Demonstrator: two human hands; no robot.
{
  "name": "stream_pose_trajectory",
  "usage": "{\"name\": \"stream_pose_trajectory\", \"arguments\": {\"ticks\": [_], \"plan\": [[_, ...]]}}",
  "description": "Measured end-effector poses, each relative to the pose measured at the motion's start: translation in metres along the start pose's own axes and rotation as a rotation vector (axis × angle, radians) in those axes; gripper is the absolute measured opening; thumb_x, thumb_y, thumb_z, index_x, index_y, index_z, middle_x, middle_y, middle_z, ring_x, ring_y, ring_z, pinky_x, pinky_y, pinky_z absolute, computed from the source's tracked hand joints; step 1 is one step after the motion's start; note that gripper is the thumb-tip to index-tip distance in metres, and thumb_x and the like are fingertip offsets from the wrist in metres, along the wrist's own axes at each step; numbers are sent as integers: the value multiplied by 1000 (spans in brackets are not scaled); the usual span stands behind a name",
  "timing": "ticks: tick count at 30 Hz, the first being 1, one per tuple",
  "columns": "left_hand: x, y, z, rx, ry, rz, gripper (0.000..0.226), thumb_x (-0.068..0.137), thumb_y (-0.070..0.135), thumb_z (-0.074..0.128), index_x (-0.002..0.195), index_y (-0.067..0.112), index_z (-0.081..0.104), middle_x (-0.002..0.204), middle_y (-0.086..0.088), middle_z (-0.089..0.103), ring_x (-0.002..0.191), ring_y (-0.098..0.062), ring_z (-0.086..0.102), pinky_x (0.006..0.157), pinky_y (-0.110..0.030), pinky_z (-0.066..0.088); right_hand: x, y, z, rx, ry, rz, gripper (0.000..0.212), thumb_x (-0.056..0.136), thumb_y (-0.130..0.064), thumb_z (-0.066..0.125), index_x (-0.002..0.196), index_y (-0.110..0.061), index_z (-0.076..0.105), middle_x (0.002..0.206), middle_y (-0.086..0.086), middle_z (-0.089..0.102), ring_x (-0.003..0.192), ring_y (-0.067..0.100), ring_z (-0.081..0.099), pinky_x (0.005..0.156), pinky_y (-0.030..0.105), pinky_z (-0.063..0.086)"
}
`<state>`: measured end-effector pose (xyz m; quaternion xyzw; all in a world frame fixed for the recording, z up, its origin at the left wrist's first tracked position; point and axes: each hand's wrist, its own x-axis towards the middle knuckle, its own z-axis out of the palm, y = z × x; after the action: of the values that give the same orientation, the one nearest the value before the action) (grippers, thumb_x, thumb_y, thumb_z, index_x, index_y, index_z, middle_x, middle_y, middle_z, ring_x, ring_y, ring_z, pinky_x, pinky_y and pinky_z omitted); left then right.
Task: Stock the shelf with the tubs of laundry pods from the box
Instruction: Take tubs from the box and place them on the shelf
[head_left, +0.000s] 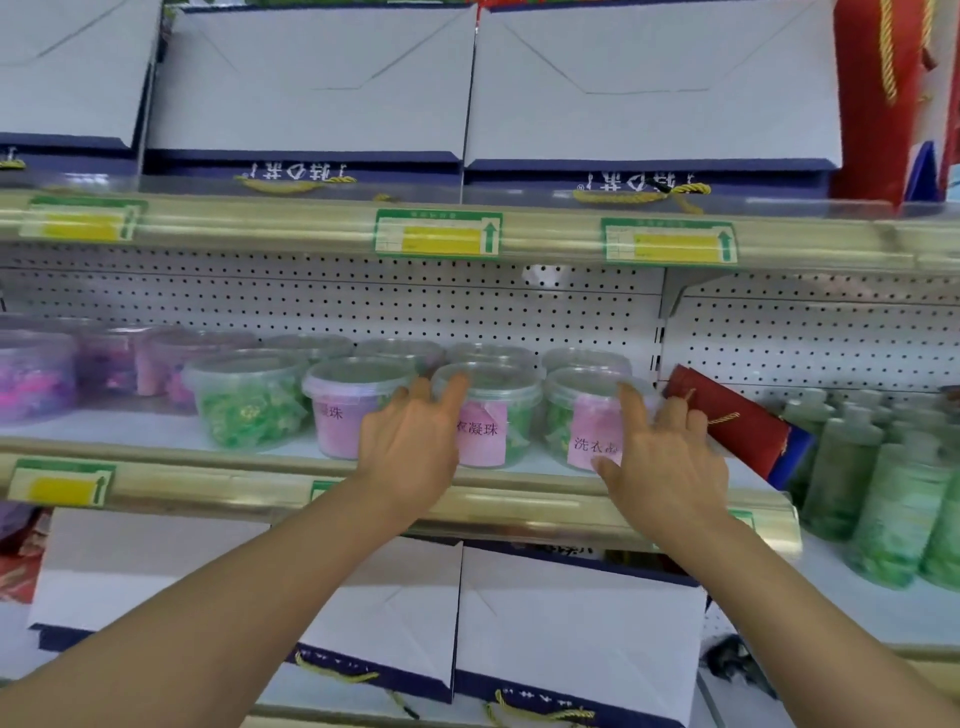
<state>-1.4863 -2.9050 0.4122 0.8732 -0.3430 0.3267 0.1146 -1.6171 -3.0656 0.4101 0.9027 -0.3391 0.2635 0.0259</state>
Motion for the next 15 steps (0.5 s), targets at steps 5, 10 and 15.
{"name": "stream_pose_trajectory", "arguments": {"ticks": [5, 10, 15], "plan": [[-34, -3, -17, 10, -40, 51, 67, 84, 28, 63, 141, 23, 27, 129, -6, 42, 116, -25, 45, 67, -32, 39, -34, -5, 10, 97, 257, -317, 72, 64, -23, 83, 127, -5, 53, 116, 23, 56, 105, 42, 54, 82, 46, 50], [-85, -18, -26, -29, -196, 51, 49, 87, 34, 57, 132, 21, 40, 129, -2, 44, 117, -22, 43, 86, -35, 43, -88, -28, 28, 212, 124, -470, 55, 67, -21, 81, 116, -7, 59, 115, 15, 59, 102, 36, 59, 76, 39, 53], [-150, -38, -14, -157, -438, -11, 44, 90, 38, 53, 130, 24, 41, 125, 2, 51, 117, -20, 46, 82, -31, 42, -147, -51, 56, 312, -164, -488, 50, 90, -28, 58, 135, -14, 43, 136, 6, 42, 124, 24, 44, 93, 31, 42]]}}
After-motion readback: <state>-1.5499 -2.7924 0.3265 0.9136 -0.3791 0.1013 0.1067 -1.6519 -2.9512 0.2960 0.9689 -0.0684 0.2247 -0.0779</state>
